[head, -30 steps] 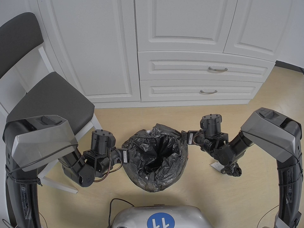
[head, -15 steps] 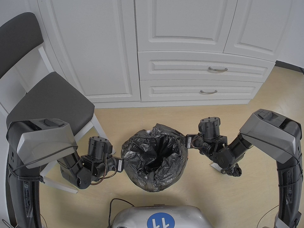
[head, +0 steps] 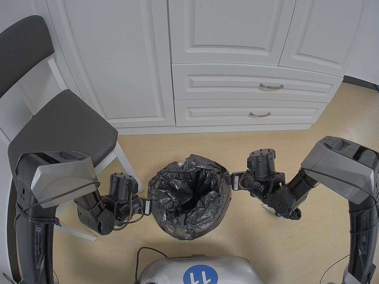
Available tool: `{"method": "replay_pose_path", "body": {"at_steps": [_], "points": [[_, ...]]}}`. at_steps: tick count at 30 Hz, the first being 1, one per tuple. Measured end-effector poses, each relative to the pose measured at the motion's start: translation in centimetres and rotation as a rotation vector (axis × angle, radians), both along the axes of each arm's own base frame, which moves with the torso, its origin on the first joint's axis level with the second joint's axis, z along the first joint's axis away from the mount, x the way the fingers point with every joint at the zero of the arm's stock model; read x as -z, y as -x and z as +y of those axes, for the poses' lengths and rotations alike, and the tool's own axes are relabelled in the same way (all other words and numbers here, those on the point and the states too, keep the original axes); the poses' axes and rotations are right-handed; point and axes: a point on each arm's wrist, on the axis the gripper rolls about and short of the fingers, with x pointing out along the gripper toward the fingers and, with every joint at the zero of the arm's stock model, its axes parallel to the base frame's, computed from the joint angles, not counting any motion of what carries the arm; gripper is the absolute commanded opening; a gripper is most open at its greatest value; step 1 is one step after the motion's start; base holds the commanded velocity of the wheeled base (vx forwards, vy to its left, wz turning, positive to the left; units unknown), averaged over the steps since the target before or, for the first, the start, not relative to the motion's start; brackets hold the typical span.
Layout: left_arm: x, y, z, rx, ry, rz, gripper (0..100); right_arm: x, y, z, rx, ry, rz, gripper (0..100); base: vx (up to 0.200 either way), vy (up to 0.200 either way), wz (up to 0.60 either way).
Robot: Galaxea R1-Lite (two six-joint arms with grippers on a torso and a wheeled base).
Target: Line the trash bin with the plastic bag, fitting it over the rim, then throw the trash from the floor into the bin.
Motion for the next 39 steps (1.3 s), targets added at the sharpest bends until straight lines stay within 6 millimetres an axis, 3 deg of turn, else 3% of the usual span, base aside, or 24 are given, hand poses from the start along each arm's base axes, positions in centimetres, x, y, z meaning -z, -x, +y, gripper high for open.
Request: {"method": "replay_pose_path", "body": {"at_steps": [10,26,33,39], "points": [[-1.1,-0.2,-0.5,0.006,0.048,-0.104,100,-0.4,0.5,-0.1,-0.014,0.025,0.001,100,0.0,0.0,0.0],[-3.4,0.5,-2.8,0.042,0.194,-0.318,100,2.3,2.7,-1.3,-0.127,0.246,0.115,100,0.0,0.0,0.0],[-4.1,0.8,-2.6,0.034,0.2,-0.343,100,2.9,0.2,-0.4,-0.147,0.231,0.118,100,0.0,0.0,0.0],[-5.3,1.6,-1.3,0.008,0.212,-0.391,100,3.0,-2.7,-0.4,-0.106,0.195,0.088,100,0.0,0.0,0.0]]}}
